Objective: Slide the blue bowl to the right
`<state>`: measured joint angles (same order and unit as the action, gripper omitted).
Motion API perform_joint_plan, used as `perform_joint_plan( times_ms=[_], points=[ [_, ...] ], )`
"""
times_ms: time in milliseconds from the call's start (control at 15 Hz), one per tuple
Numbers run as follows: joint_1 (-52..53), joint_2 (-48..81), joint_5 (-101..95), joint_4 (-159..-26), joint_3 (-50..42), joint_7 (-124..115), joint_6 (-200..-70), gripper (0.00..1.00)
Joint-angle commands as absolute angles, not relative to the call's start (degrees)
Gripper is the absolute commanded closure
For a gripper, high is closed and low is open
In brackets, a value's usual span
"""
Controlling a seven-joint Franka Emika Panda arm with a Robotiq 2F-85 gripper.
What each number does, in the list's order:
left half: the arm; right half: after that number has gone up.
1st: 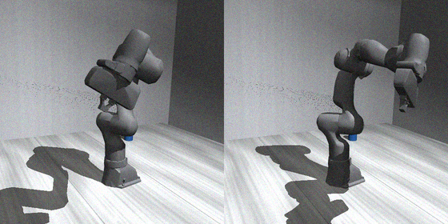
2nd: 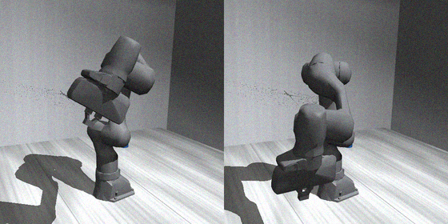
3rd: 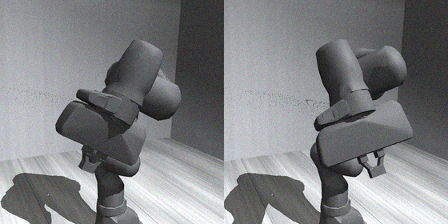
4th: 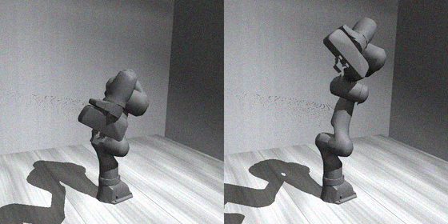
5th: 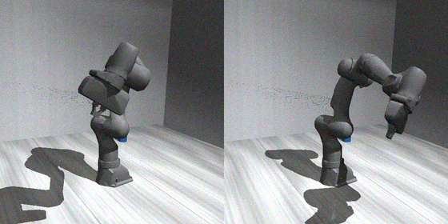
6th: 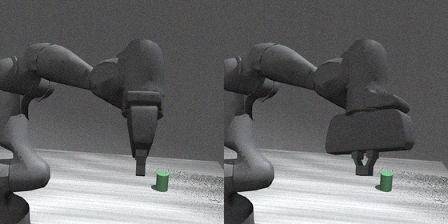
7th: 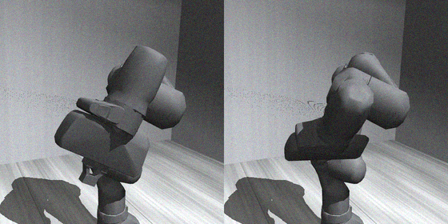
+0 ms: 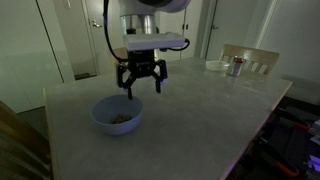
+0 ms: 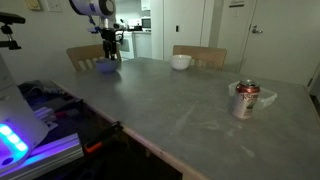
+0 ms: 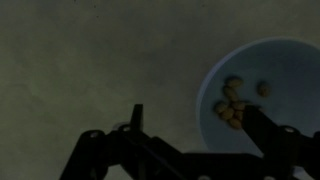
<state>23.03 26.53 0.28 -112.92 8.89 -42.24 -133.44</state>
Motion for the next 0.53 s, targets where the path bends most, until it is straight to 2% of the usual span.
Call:
perform_joint_plan(
  times_ms=[0,200,267,333,467],
  points=[
    [25.0,31.0,-1.7,-109.1,6.8,-47.2,-134.5,0.00],
    [25.3,33.5,-1.2,-107.0,7.0,-48.0,-133.9,0.00],
    [25.4,34.1,-1.1,-106.4,7.0,-48.0,-133.7,0.11],
    [25.4,34.5,-0.9,-105.8,7.0,-47.8,-133.5,0.25],
    [25.5,35.3,-1.0,-104.7,6.9,-47.7,-133.5,0.40]
  ],
)
